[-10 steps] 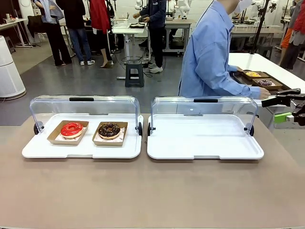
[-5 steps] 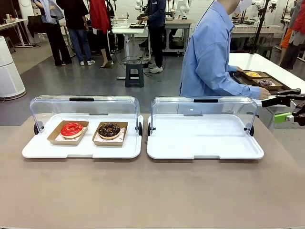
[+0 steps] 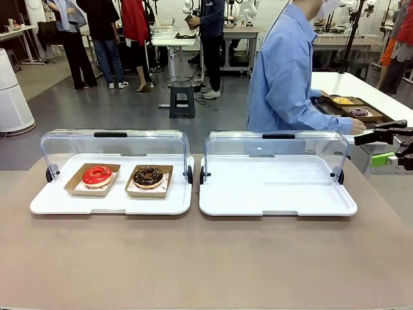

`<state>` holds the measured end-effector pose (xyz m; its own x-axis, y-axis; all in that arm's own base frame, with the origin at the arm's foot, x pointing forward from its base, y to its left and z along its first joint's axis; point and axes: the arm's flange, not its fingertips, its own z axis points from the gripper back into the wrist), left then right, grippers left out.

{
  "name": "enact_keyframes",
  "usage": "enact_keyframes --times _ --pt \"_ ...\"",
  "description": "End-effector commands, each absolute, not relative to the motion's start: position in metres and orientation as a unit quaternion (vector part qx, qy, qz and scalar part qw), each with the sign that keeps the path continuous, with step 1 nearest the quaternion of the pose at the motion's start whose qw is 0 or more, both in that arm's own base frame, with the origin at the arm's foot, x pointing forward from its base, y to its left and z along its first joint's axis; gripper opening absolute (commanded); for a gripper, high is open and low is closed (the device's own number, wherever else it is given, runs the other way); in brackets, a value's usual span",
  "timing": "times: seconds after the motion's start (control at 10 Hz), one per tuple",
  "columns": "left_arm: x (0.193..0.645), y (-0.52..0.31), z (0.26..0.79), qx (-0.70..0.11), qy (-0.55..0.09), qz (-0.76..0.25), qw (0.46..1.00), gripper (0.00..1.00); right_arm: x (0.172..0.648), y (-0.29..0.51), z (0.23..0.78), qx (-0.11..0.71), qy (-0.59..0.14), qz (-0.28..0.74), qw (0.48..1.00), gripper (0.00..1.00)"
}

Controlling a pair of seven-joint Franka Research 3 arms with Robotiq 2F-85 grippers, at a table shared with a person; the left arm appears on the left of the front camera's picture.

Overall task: Provide the desired donut to the person.
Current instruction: Place the picked Paper togo box onto the Handle tray extended by the person.

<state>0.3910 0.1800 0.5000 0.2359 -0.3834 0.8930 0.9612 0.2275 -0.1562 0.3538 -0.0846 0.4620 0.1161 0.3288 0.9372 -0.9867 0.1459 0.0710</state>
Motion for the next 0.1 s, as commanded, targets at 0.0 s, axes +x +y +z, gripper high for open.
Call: enact_keyframes --times 0.0 --pt "0.3896 0.1802 0.4996 -0.383 -0.388 -0.495 0.677 1.0 0.354 -0.0847 0.4619 0.4 -0.417 0.518 0.631 1.0"
